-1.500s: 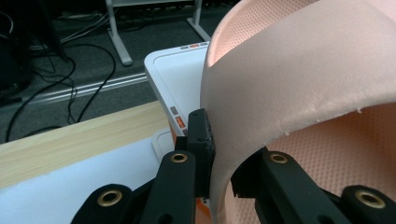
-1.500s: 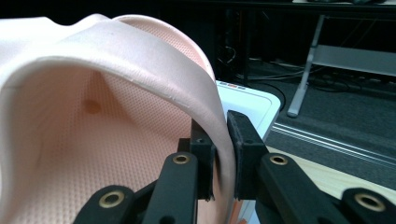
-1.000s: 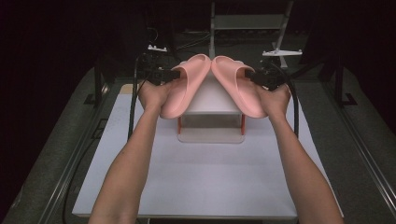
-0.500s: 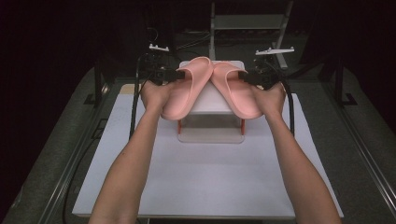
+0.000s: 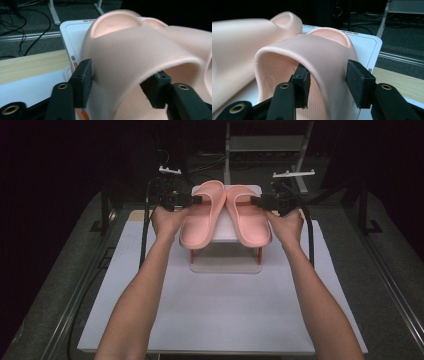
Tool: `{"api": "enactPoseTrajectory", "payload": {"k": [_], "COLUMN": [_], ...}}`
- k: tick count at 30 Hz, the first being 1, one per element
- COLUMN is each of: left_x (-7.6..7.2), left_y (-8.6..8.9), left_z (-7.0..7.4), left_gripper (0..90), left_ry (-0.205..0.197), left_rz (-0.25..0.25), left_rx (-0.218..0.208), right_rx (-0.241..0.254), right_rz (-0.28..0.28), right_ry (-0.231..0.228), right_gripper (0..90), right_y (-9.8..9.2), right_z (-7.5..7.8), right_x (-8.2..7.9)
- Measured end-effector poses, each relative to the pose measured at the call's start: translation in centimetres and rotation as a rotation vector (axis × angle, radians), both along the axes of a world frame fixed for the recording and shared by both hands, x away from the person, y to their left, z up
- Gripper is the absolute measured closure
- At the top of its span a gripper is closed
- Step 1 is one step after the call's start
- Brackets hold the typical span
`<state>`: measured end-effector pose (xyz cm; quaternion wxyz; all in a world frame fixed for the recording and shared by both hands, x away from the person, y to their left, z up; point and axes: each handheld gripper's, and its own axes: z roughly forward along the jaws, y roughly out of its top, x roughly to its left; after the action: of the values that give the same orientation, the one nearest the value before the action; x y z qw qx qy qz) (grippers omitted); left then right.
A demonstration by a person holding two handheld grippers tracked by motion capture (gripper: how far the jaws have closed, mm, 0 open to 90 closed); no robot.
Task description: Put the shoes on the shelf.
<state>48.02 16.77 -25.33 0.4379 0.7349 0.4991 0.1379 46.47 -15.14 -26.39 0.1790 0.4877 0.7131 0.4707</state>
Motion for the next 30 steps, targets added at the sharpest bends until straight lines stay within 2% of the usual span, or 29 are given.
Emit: {"api": "enactPoseTrajectory", "payload": {"k": [3,11,12,15,19,21,22,30], "left_x": [-0.1,-0.7,-0.9,-1.2,-1.5,-1.5,-1.4,-0.9], "left_y": [0.1,0.5,0.7,1.1,1.3,1.2,1.2,0.6], "left_z": [-0.1,0.2,0.0,-0.6,-1.1,-1.0,-1.0,-1.3], "left_gripper": [42.2,39.6,40.7,54.0,58.8,60.1,60.1,60.3], "left_ry": [0.001,-0.004,-0.008,0.0,-0.02,-0.02,-0.019,-0.032], "left_rz": [-0.001,-0.001,-0.004,-0.007,0.008,0.004,0.0,-0.005], "left_rx": [-0.022,0.005,0.001,-0.014,-0.021,-0.022,-0.046,-0.056], "right_rx": [0.002,0.001,-0.001,0.008,0.011,0.026,0.023,0.025], "right_rz": [0.006,0.023,0.025,0.032,0.023,0.033,0.04,0.052], "right_ry": [-0.001,-0.016,-0.014,-0.012,-0.016,-0.012,-0.018,-0.026], "right_gripper": [54.0,54.7,56.1,60.1,66.1,68.3,68.6,69.3], "right_y": [-0.1,-0.7,-0.8,-1.0,-1.2,-1.2,-0.9,0.1], "right_z": [0.0,0.1,0.1,-0.1,-0.6,-0.6,-0.6,-0.7], "right_x": [-0.1,-0.8,-0.9,-1.3,-1.7,-1.8,-1.9,-1.5]}}
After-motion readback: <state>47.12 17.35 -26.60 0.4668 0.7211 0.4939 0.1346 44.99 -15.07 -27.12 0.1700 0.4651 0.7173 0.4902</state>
